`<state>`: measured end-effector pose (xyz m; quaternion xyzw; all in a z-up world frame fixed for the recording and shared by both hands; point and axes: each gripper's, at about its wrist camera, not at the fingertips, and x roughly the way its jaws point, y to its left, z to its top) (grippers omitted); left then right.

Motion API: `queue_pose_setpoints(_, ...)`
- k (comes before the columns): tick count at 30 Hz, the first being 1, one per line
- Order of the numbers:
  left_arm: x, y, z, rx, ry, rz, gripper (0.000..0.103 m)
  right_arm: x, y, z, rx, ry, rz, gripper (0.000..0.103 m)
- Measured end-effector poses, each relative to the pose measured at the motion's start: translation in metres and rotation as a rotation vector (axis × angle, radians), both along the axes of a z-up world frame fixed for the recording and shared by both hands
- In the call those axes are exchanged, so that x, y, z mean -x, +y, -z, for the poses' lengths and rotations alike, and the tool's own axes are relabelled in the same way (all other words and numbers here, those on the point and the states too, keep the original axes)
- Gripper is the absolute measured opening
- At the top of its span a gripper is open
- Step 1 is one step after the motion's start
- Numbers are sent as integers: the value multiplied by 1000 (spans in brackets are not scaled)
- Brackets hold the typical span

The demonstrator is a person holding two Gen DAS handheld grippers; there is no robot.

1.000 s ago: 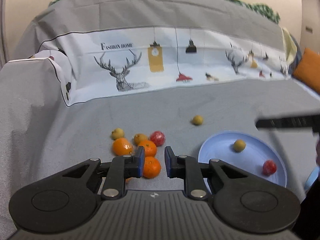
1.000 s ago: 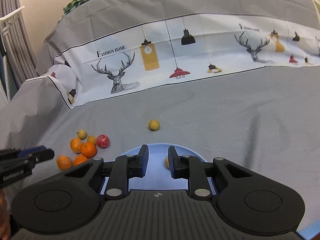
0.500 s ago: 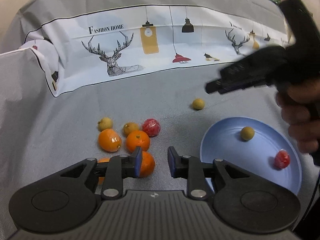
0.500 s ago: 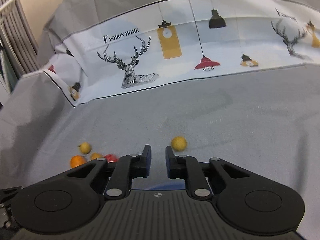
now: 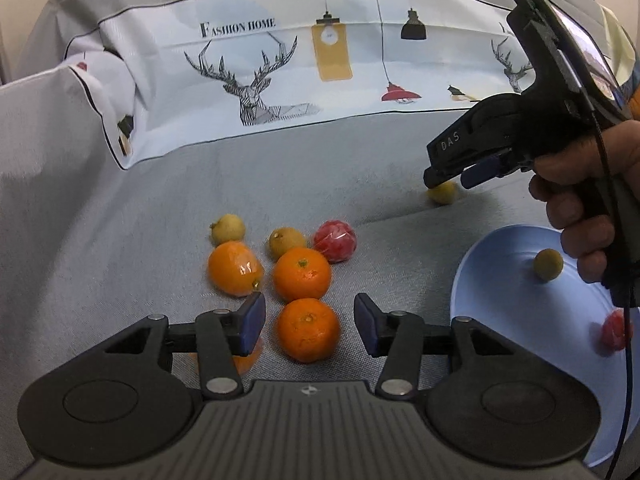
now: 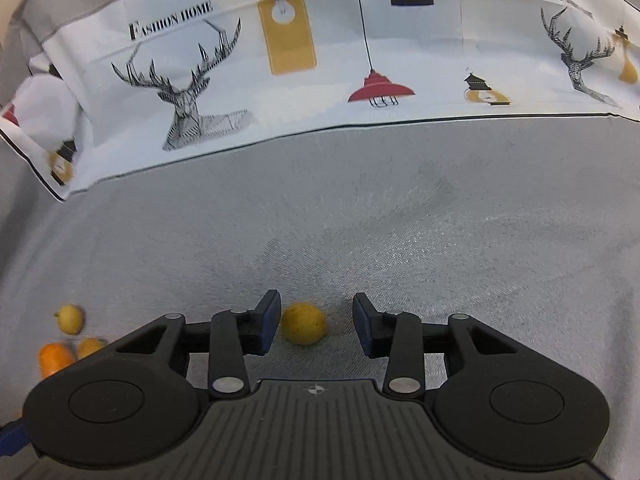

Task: Organize fruits
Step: 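Grasp a mandarin orange with left tool while right tool grasps a small yellow fruit, then carry the orange in left tool onto the plate while right tool drops its yellow fruit there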

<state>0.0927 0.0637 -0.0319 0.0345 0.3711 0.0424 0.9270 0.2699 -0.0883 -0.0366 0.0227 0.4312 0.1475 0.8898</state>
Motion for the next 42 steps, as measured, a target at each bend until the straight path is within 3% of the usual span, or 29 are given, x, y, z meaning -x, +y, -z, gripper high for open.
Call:
queue_pose_setpoints(5,-1,-4,3,-25,20,17,54,-4,9,5,8,12,-32,40)
queue_pose_setpoints(8,-2,-7,7,-45,36,20,45,-4,11,6,8,11,-46,25)
queue_pose_setpoints(9,-2,-8,8,-55,38,17,40,-3,11,6,4,7,-44,25)
queue_pose_setpoints(14,0,-3,5,-33,31,2,39,4,-1,-5,-39,-19,-5,24)
queue_pose_setpoints(18,8,0,-4,0,-9,7,39,26,-16,-25,-79,-89,7,24)
queue_pose_setpoints(26,33,-2,-29,58,-125,33,39,96,-51,-61,-157,-139,47,24)
queue_pose_setpoints(37,78,-21,-57,162,-175,84,39,218,-101,-87,-179,-219,72,25)
queue_pose_setpoints(40,92,-31,-61,183,-171,111,39,244,-114,-92,-201,-302,93,25)
queue_pose_setpoints(42,98,-39,-61,176,-166,133,39,254,-116,-94,-163,-376,84,25)
